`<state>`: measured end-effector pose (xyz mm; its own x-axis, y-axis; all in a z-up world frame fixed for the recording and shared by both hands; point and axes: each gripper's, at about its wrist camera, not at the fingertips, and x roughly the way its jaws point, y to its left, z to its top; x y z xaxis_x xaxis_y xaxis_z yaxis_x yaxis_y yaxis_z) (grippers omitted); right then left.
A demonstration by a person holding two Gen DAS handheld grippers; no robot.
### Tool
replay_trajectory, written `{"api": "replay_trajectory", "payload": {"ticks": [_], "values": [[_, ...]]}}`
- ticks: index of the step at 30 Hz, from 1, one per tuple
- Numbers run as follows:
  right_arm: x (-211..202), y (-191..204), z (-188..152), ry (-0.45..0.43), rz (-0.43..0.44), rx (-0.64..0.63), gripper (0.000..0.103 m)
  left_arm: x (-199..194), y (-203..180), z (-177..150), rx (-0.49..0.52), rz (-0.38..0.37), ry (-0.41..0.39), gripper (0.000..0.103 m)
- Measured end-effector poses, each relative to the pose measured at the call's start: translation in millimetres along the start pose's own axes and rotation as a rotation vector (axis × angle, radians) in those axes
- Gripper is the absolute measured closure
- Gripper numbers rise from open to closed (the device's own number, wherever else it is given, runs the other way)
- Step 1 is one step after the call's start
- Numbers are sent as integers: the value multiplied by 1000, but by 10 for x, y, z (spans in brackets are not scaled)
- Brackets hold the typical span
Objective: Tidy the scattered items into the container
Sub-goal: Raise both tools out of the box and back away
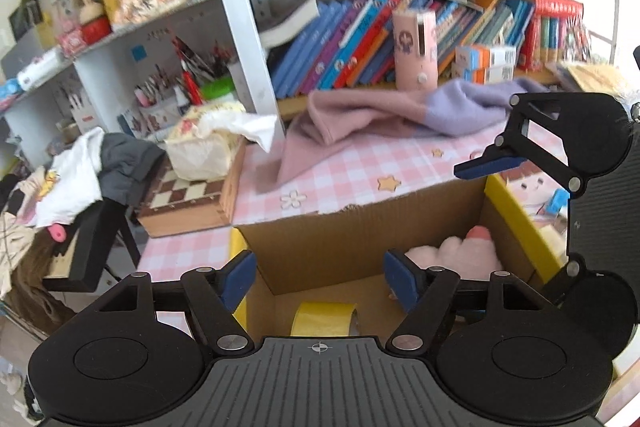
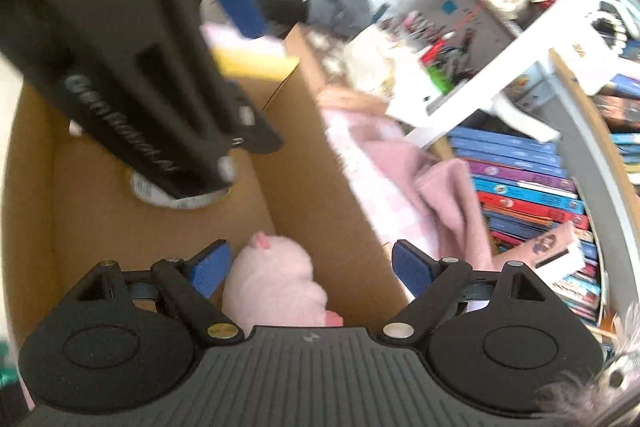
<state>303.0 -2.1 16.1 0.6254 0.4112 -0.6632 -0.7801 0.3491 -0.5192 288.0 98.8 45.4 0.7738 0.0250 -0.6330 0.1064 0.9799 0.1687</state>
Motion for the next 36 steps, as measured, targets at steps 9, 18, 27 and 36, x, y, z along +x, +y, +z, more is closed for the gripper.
{"api": "replay_trajectory", "payload": {"ticks": [9,18,27,36], "values": [[-659,-2,-89,-134,-126,248,16,-769,-26,-215,-67,23,-136,25],[-1347,240,-215,-209,-187,475,16,-1386,-110,-590,-80,52,-200,24],[-1833,653,-402,-248,-266,606,16,-1810,-295,-1008,-117,97,-229,23],[-2180,1074,-727,-216,-351,727,16,-2035,-401,-1419,-179,132,-219,19]]}}
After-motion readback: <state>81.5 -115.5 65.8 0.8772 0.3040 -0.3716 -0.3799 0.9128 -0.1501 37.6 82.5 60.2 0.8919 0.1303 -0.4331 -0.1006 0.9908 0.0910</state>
